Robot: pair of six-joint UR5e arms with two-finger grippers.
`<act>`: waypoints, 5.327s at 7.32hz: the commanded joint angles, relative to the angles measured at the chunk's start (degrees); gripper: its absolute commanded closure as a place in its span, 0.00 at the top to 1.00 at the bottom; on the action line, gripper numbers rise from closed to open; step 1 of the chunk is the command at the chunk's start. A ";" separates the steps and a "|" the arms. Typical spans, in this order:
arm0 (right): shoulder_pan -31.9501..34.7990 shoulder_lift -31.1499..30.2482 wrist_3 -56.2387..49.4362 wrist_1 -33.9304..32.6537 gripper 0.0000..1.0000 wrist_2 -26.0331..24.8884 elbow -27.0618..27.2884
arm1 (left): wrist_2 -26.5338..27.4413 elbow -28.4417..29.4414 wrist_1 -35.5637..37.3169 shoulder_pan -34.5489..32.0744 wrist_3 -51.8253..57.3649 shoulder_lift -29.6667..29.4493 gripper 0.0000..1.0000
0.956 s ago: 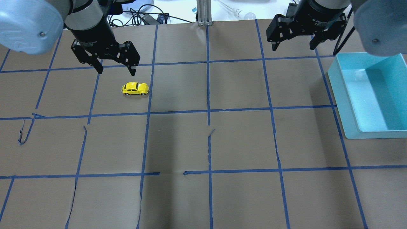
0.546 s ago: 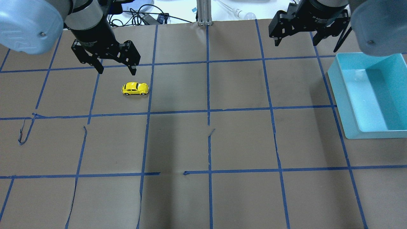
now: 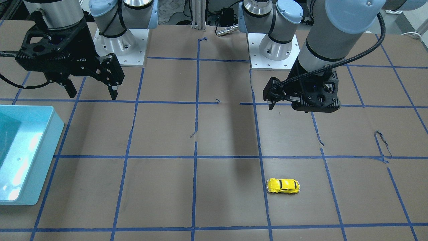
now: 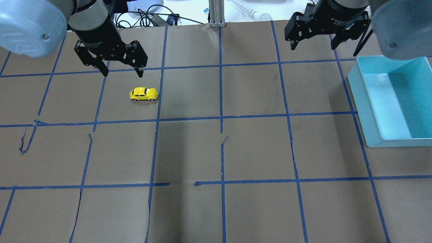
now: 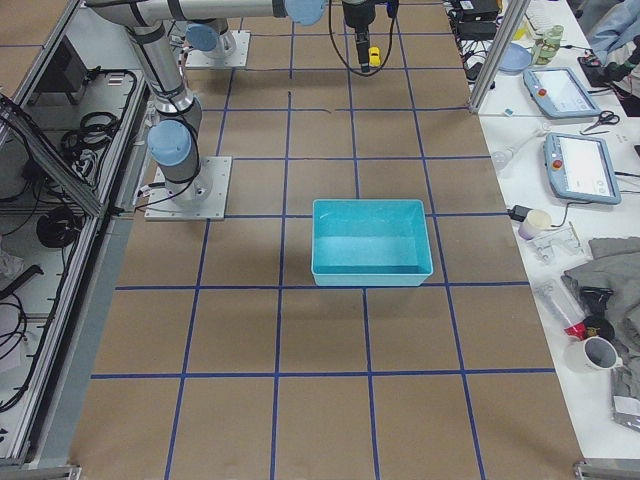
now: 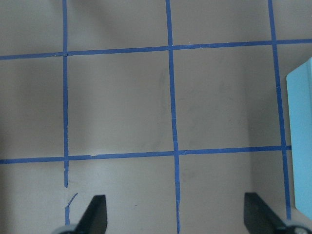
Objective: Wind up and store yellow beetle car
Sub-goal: 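Lower the left gripper over the yellow beetle car, then close the left gripper around the yellow car, then press the car down and drag it backward along the table with the left gripper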
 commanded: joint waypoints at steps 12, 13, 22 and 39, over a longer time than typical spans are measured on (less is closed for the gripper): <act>0.00 -0.35 0.00 0.29 1.00 0.00 0.09 | 0.20 -2.91 22.48 3.77 -60.91 -14.14 1.00; 0.00 -0.35 0.00 0.21 1.00 0.00 0.27 | -0.32 -2.91 22.48 4.12 -67.22 -16.07 1.00; 0.09 -0.52 0.00 0.20 1.00 0.17 0.79 | -0.50 -3.62 29.50 6.32 -69.12 -27.68 1.00; 0.00 -0.44 0.00 0.29 1.00 0.35 0.71 | -3.93 -3.44 29.77 8.17 -79.85 -27.60 0.00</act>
